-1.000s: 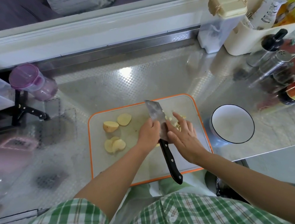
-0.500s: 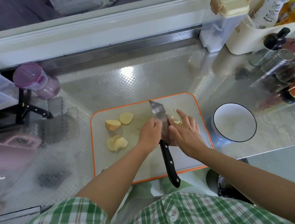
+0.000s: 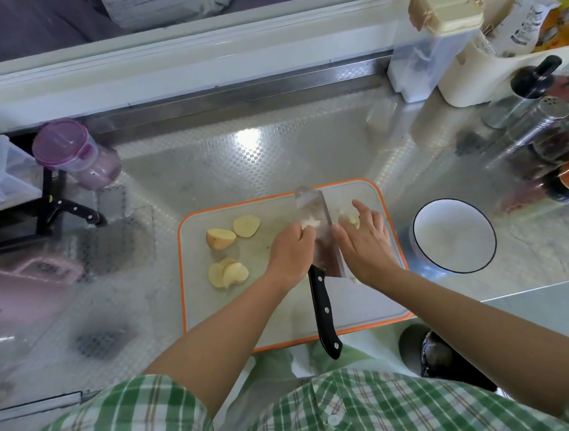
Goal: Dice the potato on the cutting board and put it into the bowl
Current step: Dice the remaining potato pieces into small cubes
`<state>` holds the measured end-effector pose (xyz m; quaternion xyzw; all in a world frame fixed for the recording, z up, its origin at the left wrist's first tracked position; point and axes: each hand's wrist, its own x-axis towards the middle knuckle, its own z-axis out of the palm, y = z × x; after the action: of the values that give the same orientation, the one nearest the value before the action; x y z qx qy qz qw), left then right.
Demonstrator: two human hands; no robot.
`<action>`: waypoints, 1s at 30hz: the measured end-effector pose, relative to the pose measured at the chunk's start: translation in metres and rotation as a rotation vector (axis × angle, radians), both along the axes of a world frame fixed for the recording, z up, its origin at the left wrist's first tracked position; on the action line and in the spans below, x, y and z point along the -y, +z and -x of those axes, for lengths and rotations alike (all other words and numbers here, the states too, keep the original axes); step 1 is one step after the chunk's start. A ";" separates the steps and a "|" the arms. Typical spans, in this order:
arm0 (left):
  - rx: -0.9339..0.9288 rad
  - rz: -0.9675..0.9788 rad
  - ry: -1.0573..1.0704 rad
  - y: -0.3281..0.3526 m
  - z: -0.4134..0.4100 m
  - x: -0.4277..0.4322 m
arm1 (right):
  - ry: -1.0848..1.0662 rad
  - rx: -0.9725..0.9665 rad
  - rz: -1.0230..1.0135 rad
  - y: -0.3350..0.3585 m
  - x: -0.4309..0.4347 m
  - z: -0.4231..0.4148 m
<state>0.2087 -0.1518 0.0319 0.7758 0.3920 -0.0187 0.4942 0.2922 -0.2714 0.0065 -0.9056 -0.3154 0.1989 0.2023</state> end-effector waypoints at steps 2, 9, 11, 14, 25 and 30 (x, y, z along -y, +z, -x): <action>-0.013 -0.037 0.036 0.001 -0.001 -0.003 | -0.022 0.063 -0.080 0.005 0.002 0.001; -0.039 -0.130 0.066 0.006 -0.011 -0.014 | 0.175 -0.549 -0.077 0.033 -0.004 0.014; 0.007 -0.048 0.063 0.009 -0.014 -0.012 | 0.119 -0.495 -0.108 0.026 -0.006 0.017; 0.056 0.067 0.080 0.007 -0.007 -0.009 | -0.077 -0.436 -0.185 0.016 -0.003 0.015; -0.220 -0.586 -0.535 -0.044 0.035 -0.007 | -0.205 -0.682 -0.273 -0.008 0.025 0.033; -0.218 -0.638 -0.593 -0.044 0.033 -0.012 | -0.352 -0.486 -0.256 -0.015 0.036 0.022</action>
<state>0.1760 -0.1401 -0.0121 0.9616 0.1888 -0.1193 0.1595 0.2703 -0.3078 -0.0088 -0.8394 -0.1189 0.3302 0.4150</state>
